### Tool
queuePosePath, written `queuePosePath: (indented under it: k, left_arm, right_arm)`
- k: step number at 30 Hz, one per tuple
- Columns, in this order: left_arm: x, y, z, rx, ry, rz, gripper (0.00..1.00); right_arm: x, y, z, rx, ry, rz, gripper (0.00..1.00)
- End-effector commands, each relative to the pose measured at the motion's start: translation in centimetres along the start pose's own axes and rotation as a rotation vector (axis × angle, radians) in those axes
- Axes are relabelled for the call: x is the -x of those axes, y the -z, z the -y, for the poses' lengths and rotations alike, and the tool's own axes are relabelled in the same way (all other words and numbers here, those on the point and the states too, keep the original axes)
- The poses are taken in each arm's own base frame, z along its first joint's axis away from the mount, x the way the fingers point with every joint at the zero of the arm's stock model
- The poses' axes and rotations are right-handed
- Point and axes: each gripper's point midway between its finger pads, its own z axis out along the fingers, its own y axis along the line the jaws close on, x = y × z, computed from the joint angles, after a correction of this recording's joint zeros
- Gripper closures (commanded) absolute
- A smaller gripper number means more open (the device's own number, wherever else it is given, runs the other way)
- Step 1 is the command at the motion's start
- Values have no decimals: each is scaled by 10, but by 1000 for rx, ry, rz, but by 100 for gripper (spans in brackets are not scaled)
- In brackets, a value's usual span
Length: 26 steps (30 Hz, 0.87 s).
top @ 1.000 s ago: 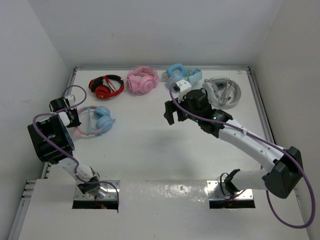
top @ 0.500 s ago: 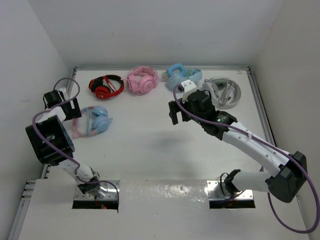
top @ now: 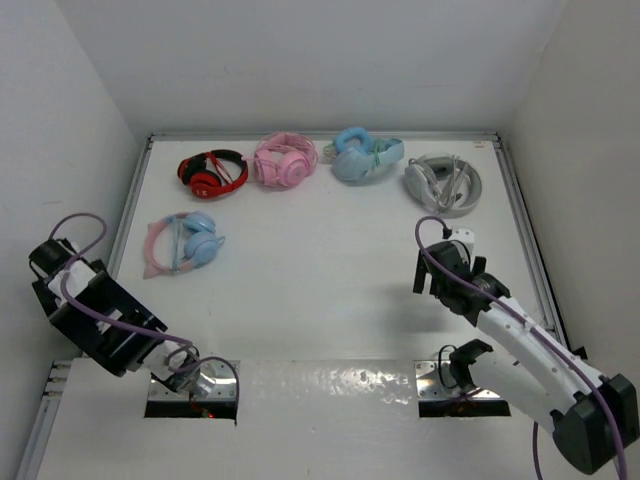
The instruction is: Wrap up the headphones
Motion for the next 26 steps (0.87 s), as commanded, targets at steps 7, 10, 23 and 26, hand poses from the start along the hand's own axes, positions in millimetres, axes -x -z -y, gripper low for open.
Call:
queuePosePath:
  k: [7,10,23,26]
  left_arm:
    - [-22,-9,3,-111,-49,-6,3]
    - [-7,-6,3,-137,-63,30,3]
    - [7,-2,8,-184,-36,63,6]
    - [8,-1,12,-209,-50,64,7]
  right_arm:
    - [-5,-12,28,-133,-166,139,1]
    - [-12,-13,34,-140,-192,169,1]
    - [-22,-9,42,-98,-228,228,1]
    - [-23,-10,38,-90,-208,207,1]
